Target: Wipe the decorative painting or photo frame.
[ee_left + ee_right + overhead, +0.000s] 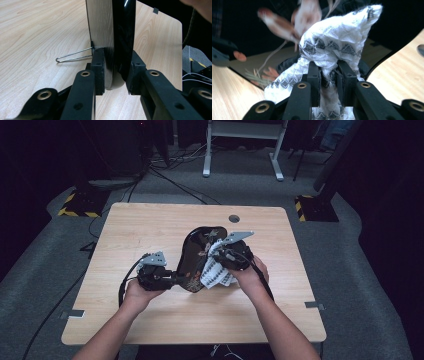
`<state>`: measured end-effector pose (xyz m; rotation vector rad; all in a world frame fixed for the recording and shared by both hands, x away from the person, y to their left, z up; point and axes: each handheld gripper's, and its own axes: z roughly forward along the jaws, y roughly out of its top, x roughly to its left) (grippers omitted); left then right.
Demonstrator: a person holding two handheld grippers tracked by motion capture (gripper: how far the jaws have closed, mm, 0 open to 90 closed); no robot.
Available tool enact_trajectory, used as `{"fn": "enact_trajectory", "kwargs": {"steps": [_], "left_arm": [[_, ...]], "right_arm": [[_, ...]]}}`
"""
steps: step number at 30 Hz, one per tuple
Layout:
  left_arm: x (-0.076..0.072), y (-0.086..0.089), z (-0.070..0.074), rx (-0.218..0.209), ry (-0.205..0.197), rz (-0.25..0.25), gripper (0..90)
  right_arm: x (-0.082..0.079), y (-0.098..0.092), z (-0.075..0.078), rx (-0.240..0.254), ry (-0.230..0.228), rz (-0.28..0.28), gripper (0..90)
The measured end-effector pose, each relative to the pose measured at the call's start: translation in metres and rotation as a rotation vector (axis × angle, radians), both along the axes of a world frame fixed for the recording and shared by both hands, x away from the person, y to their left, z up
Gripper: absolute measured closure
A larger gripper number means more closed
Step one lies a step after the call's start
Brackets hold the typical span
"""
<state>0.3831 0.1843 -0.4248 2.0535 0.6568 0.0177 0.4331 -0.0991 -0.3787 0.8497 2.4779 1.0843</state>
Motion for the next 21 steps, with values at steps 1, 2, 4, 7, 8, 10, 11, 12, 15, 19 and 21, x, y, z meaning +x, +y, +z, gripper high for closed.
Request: {"fn": "enact_trajectory", "kwargs": {"steps": [1,2,4,7,8,10,11,12,15,19,21], "left_arm": [[0.000,0.000,0.000,0.000,0.000,0.001,73.1],[0.000,0.000,0.000,0.000,0.000,0.001,73.1],[0.000,0.000,0.000,0.000,0.000,0.001,73.1],[0.000,0.000,0.000,0.003,-0.001,0.001,73.1],[0.000,0.000,0.000,0.003,-0.001,0.002,73.1],[0.000,-0.001,0.000,0.005,-0.003,0.005,73.2],[0.000,-0.001,0.000,0.004,-0.003,0.005,73.2],[0.000,-0.001,0.000,0.004,-0.003,0.005,73.2],[0.000,-0.001,0.000,0.004,-0.002,0.004,73.2],[-0.001,-0.001,0.000,0.005,0.000,0.005,73.2],[-0.001,0.000,0.000,0.005,-0.001,0.006,73.2]], "right_arm": [[0.000,-0.001,0.002,0.005,-0.004,0.000,75.4],[0.000,-0.001,0.002,0.008,-0.005,-0.003,75.3],[-0.001,-0.001,-0.004,0.012,-0.007,-0.006,75.3],[-0.003,-0.001,-0.019,-0.007,0.023,-0.009,75.4],[-0.003,-0.001,-0.029,-0.018,0.042,-0.010,75.4],[-0.004,-0.001,-0.040,-0.032,0.058,-0.010,75.5],[-0.004,0.000,-0.046,-0.041,0.070,-0.008,75.5],[-0.005,0.001,-0.050,-0.049,0.076,-0.008,75.6],[-0.006,0.002,-0.058,-0.063,0.089,-0.006,75.6],[-0.003,0.001,-0.051,-0.069,0.097,-0.005,75.7],[-0.002,0.001,-0.046,-0.065,0.091,-0.008,75.7]]}}
